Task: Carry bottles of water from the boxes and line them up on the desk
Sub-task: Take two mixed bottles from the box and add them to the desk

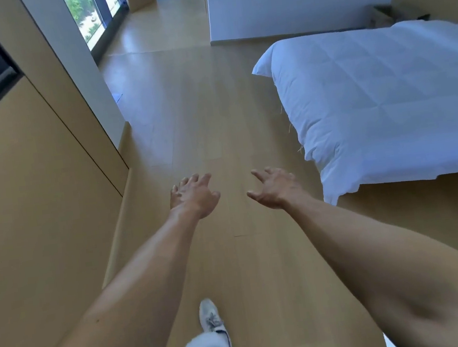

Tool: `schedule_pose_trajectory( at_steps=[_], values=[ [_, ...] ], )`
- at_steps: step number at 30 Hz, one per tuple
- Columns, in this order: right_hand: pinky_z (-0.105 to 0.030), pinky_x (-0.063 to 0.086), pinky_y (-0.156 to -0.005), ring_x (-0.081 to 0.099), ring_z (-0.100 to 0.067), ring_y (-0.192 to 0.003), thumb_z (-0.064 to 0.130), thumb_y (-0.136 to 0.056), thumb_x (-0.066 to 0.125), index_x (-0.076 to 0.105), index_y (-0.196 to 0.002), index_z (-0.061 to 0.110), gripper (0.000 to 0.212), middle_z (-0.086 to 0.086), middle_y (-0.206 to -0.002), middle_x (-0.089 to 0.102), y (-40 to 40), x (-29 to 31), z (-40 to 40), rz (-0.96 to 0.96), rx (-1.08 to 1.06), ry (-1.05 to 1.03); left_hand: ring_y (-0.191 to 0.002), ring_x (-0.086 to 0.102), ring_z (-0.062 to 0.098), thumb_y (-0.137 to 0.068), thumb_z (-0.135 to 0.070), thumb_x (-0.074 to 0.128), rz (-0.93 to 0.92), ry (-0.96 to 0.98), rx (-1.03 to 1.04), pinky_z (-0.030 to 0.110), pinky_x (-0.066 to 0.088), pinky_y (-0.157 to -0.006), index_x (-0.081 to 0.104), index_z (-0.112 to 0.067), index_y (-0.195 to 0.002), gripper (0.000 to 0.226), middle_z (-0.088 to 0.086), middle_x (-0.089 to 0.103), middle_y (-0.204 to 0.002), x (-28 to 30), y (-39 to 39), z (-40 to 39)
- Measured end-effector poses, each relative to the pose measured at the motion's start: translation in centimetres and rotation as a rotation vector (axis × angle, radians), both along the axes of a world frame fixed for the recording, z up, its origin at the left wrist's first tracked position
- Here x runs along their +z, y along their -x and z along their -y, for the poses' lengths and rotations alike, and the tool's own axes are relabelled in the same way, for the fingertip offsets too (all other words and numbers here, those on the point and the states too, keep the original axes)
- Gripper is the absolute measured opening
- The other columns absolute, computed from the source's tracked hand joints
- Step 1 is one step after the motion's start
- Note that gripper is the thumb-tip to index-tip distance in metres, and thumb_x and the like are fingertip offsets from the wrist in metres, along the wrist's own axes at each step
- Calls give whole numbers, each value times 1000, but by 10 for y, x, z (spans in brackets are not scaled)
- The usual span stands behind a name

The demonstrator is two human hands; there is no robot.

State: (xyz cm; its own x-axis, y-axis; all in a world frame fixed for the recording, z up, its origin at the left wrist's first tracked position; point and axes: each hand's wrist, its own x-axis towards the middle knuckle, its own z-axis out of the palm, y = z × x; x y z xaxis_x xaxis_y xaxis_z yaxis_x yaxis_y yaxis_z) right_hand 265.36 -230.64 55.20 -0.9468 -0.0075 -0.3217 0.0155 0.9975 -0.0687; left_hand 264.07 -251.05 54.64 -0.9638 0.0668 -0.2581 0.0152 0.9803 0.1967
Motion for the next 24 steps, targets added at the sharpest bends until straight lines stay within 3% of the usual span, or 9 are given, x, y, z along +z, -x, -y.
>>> schedule_pose_trajectory(
  at_steps=[15,24],
  values=[
    [-44,26,-118,25,-24,-148,65,-93,41,21,-155,36,71,-2,-162,24,316,18,47,14,-130,16,-146,31,27,-99,-47,42,14,-30,-86,46,24,-119,32,-31,-154,58,2,35,-158,5,340,45],
    [-45,30,-115,32,-24,-144,64,-93,42,25,-154,36,69,-2,-157,33,458,15,53,20,-167,26,-145,33,28,-100,-46,41,20,-3,-148,48,26,-118,33,-30,-153,56,2,38,-156,8,490,47]
  ],
)
